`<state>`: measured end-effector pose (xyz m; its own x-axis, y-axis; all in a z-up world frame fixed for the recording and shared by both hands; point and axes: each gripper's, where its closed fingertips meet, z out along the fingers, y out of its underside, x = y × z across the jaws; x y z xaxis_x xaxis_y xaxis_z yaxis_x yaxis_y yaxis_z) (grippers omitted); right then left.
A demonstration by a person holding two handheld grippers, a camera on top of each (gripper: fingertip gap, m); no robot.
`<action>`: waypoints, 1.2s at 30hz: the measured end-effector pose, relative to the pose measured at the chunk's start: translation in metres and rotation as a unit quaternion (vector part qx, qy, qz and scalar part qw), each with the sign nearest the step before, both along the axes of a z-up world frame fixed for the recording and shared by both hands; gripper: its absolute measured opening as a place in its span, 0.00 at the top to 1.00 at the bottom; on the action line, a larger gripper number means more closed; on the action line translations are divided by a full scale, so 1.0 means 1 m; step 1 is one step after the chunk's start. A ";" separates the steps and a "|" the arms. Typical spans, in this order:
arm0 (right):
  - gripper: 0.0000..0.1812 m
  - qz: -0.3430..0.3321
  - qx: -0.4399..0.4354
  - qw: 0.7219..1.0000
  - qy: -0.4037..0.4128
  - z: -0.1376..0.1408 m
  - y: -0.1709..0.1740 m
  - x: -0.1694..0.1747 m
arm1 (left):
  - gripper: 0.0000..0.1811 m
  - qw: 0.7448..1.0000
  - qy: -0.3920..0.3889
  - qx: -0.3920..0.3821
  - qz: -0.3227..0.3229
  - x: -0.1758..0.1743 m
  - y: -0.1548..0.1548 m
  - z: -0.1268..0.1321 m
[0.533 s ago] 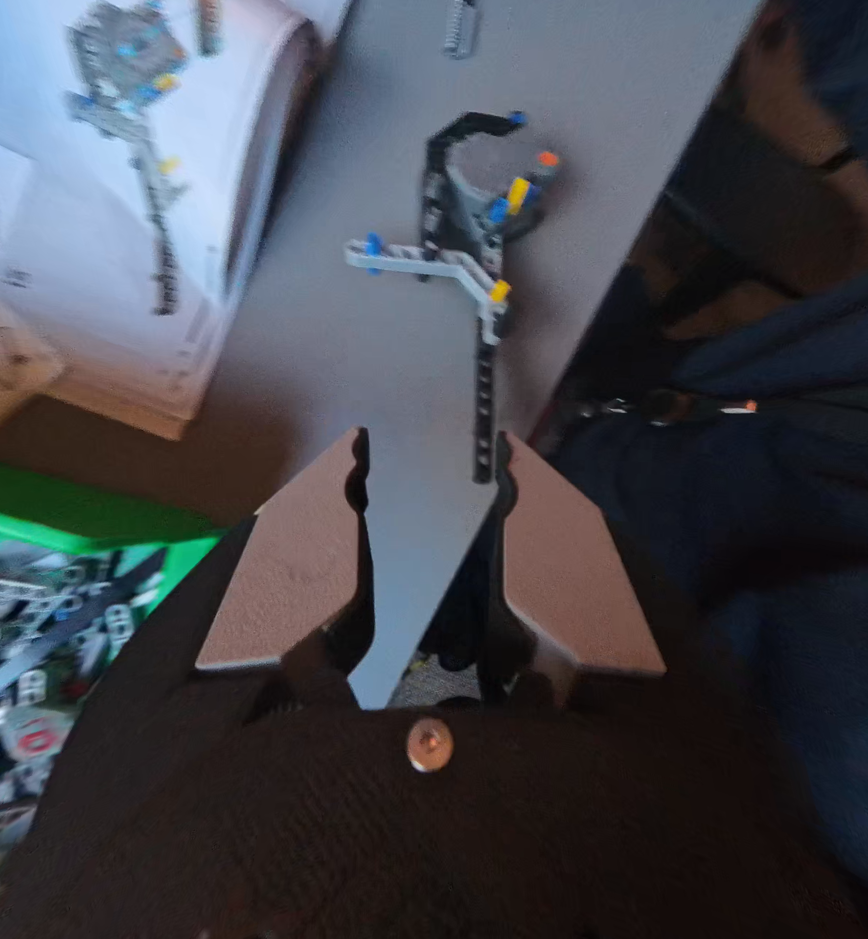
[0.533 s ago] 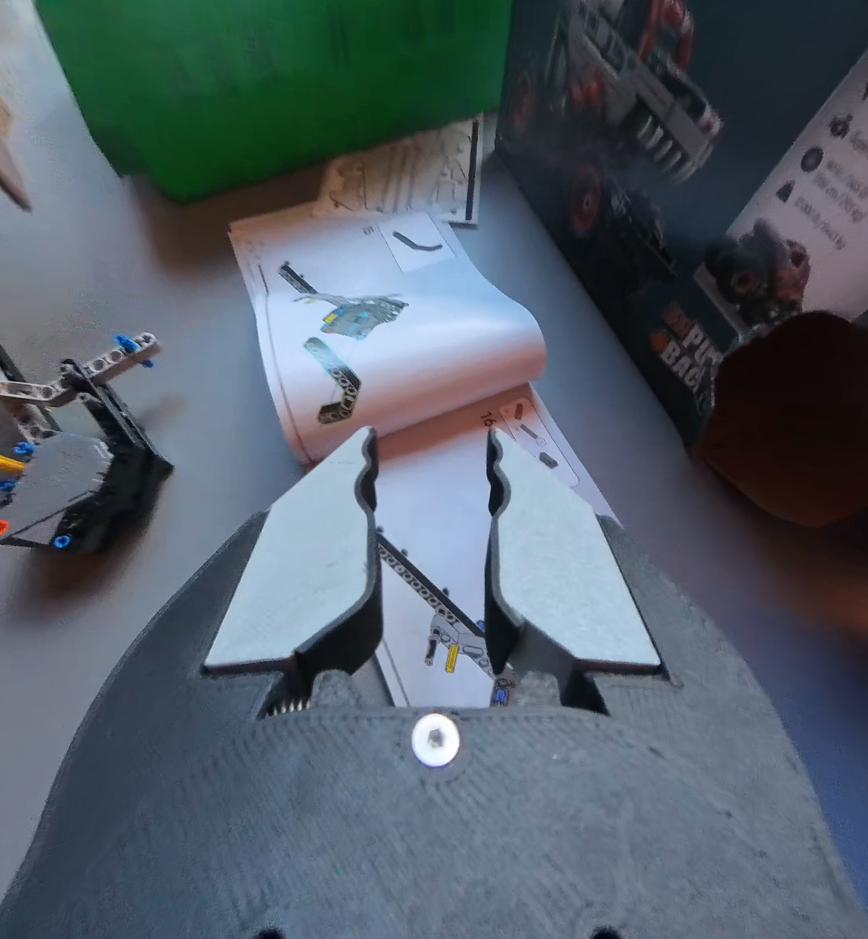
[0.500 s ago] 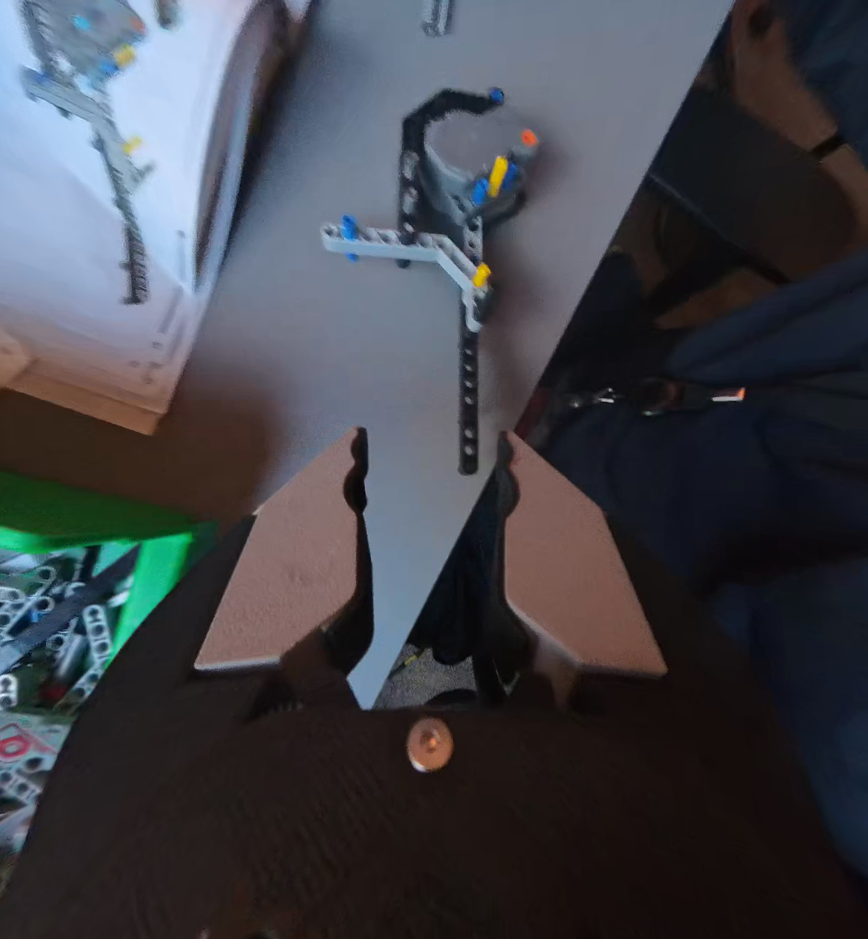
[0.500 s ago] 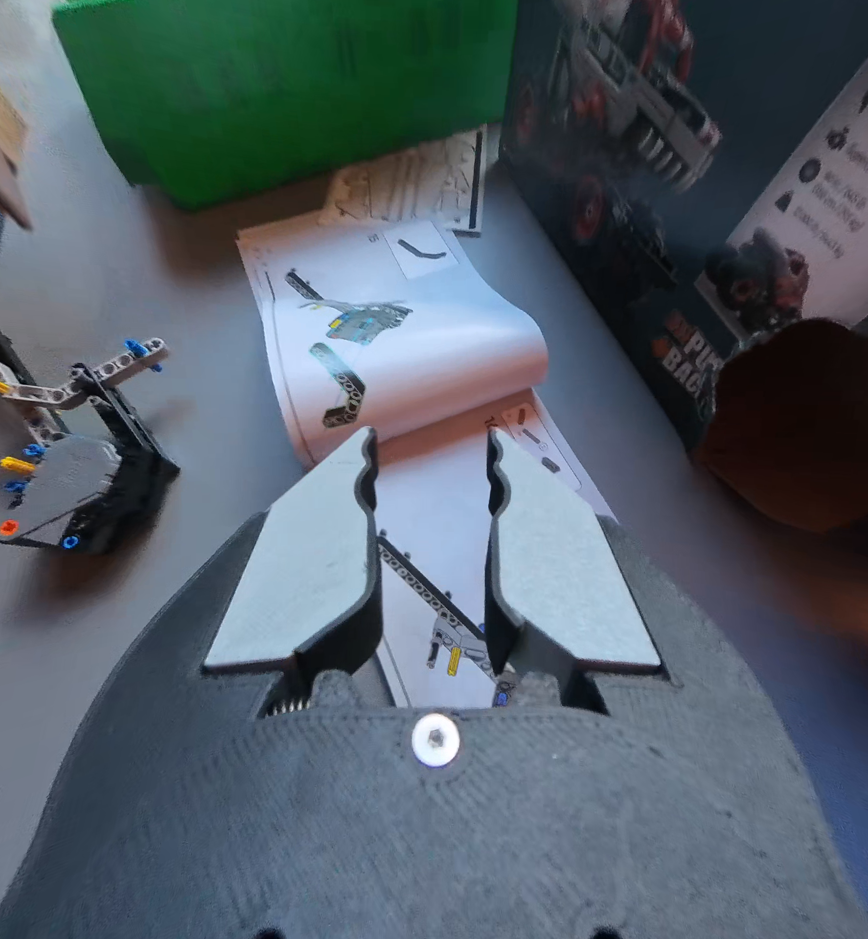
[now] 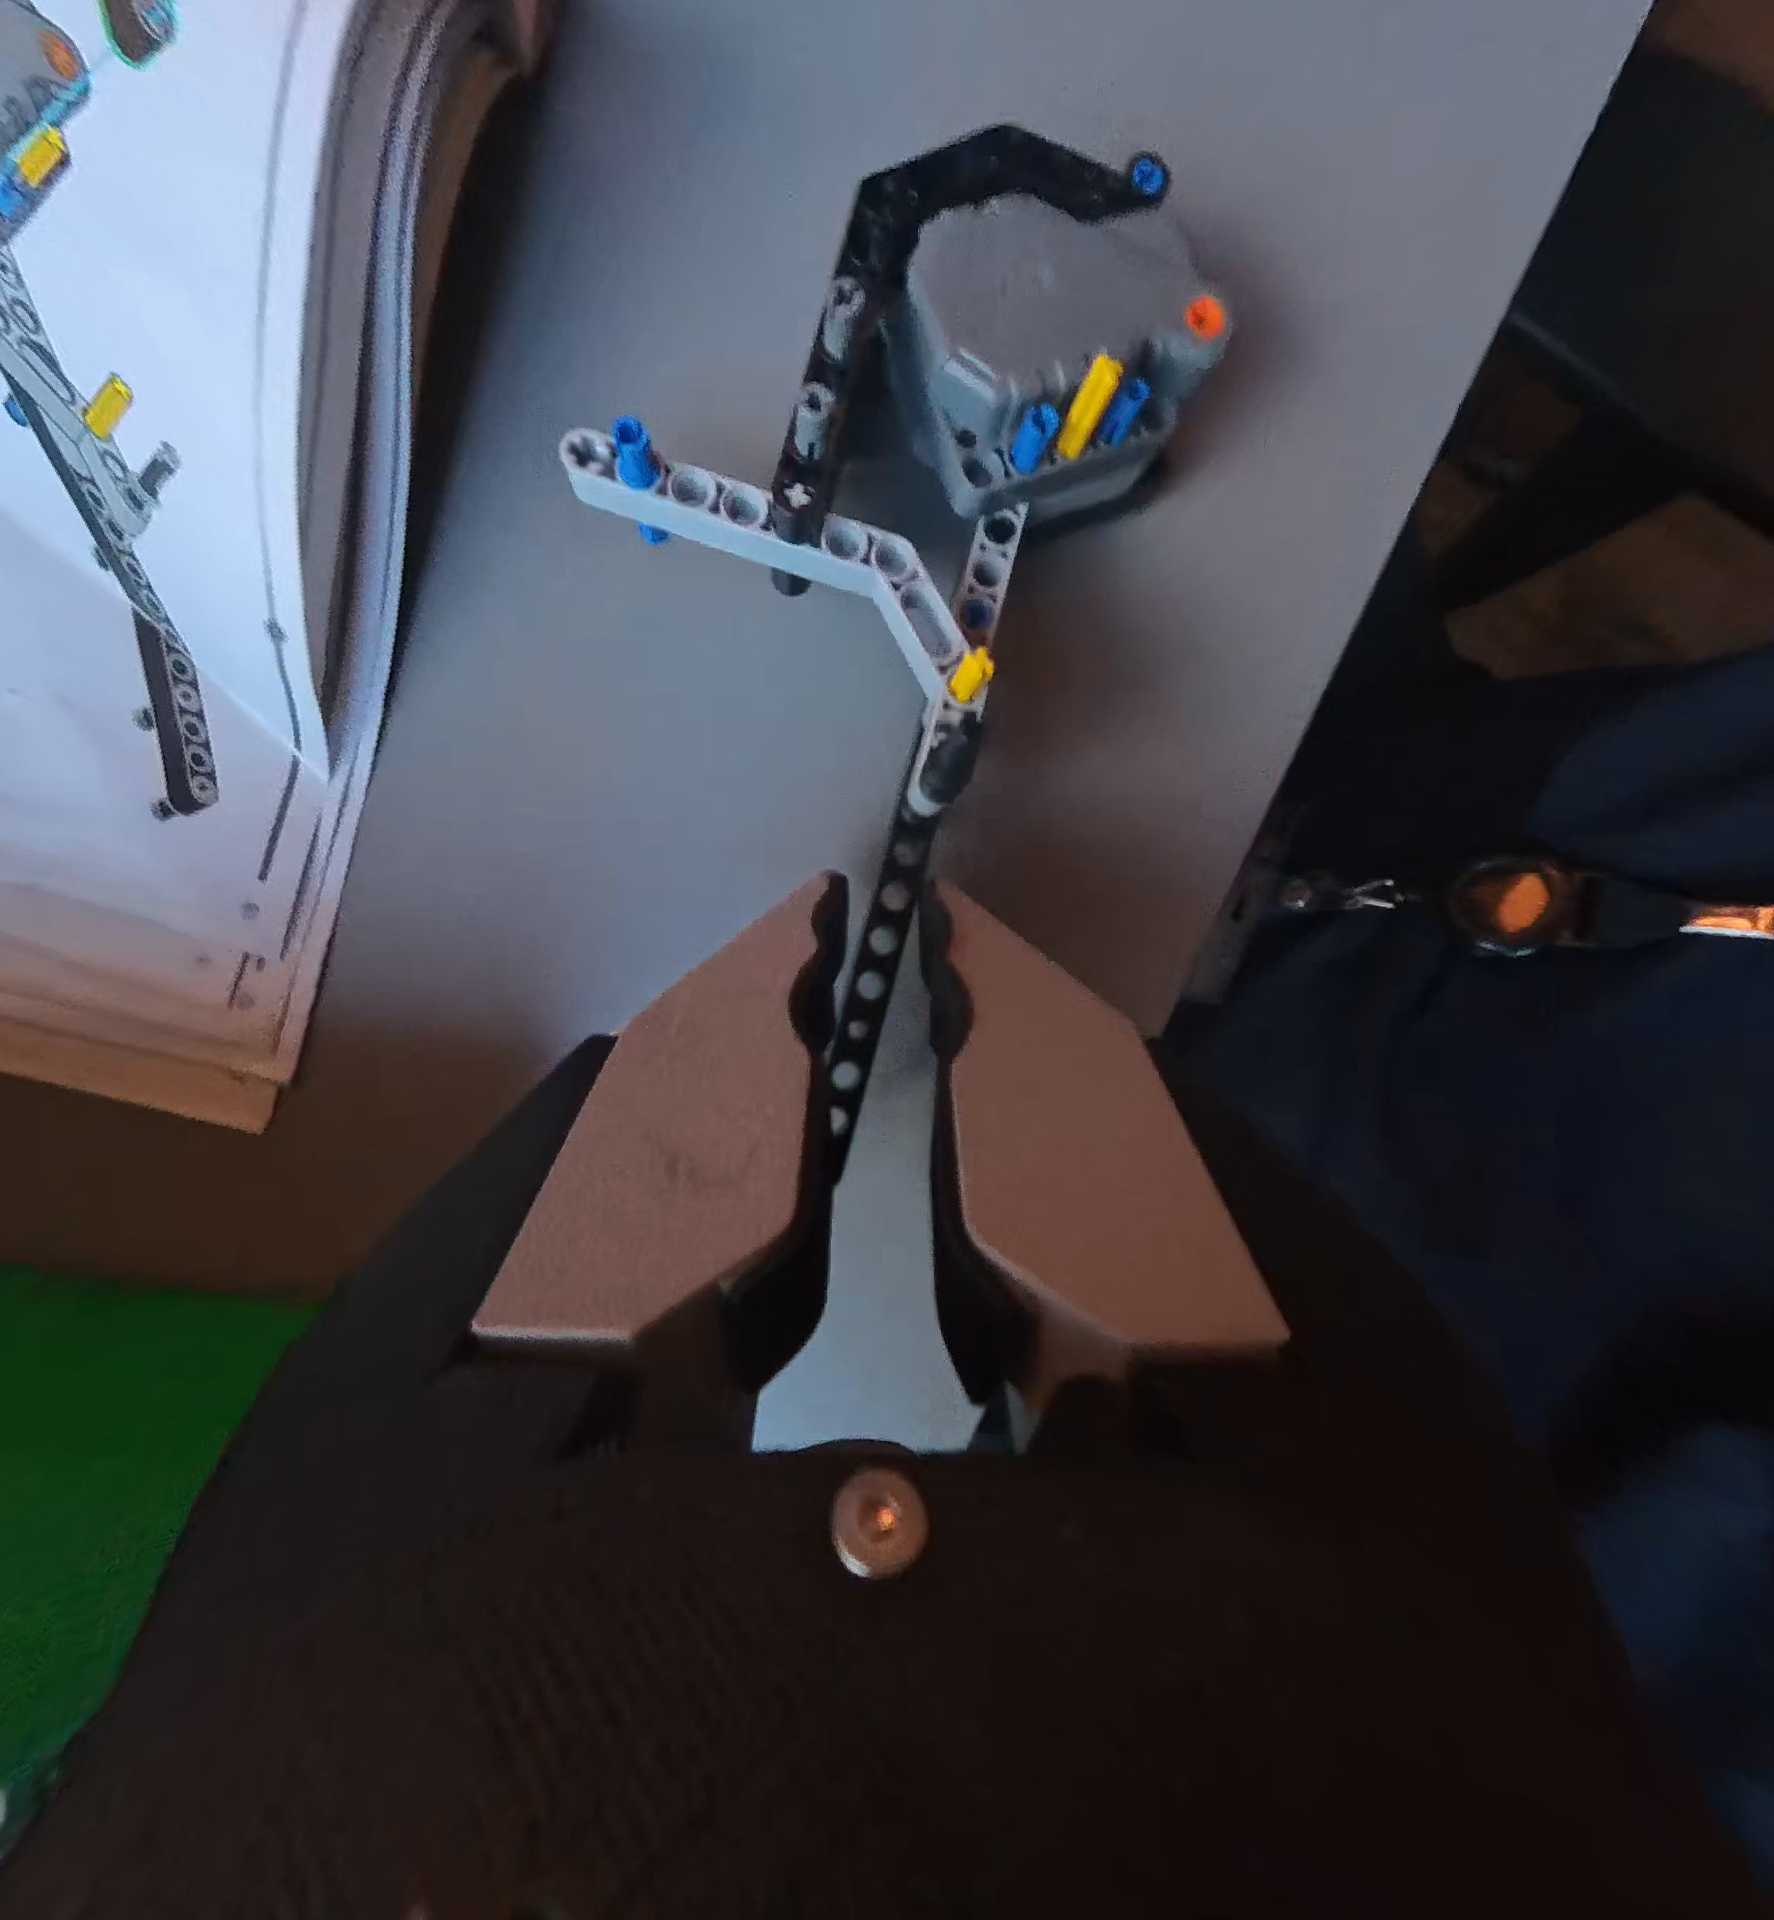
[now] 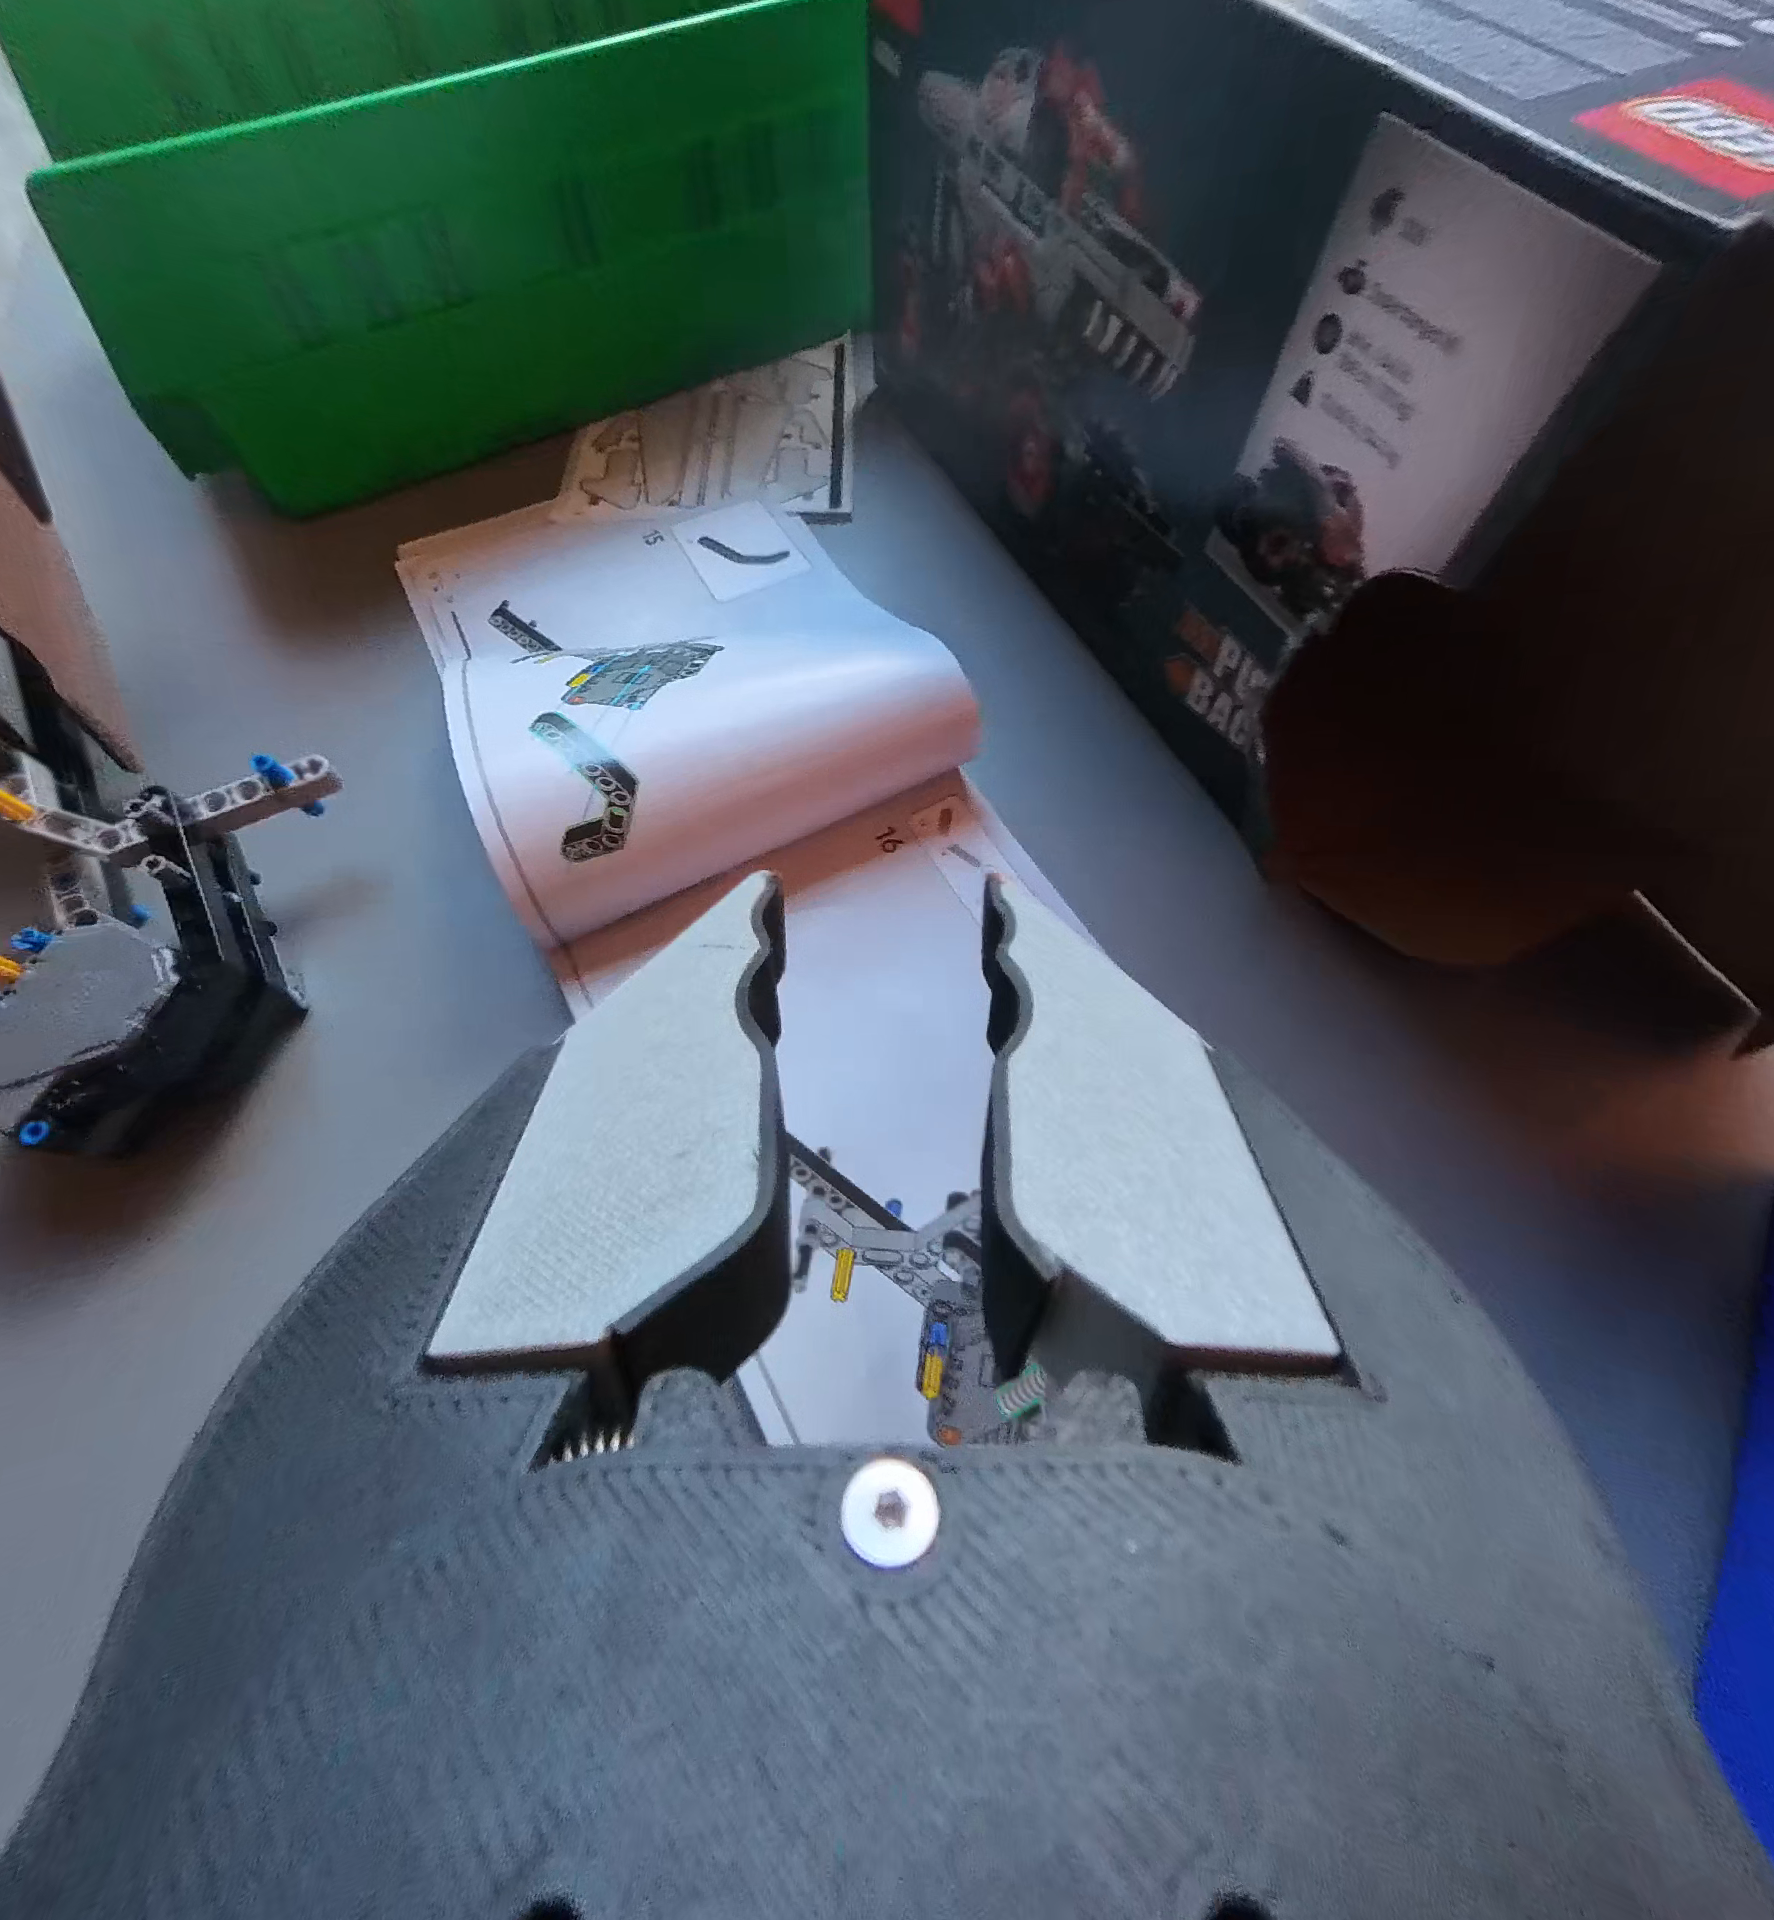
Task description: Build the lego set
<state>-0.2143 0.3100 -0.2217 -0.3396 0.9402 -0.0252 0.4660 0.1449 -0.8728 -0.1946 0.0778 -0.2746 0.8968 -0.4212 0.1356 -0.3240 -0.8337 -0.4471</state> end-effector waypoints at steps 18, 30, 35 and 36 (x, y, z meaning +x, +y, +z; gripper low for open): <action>0.82 -0.013 0.004 1.000 -0.007 -0.016 0.011 -0.003 | 0.85 0.998 -0.029 0.059 0.024 -0.009 0.021 0.027; 0.81 -0.012 0.008 1.000 0.003 -0.019 0.008 -0.008 | 0.80 0.968 0.076 0.156 0.181 -0.167 -0.017 0.124; 0.81 -0.013 0.015 1.000 0.007 -0.018 0.009 -0.009 | 0.80 0.951 0.120 0.125 0.258 -0.257 -0.038 0.124; 0.81 -0.014 0.015 1.000 0.009 -0.018 0.009 -0.009 | 0.78 0.955 0.093 0.109 0.258 -0.260 -0.038 0.118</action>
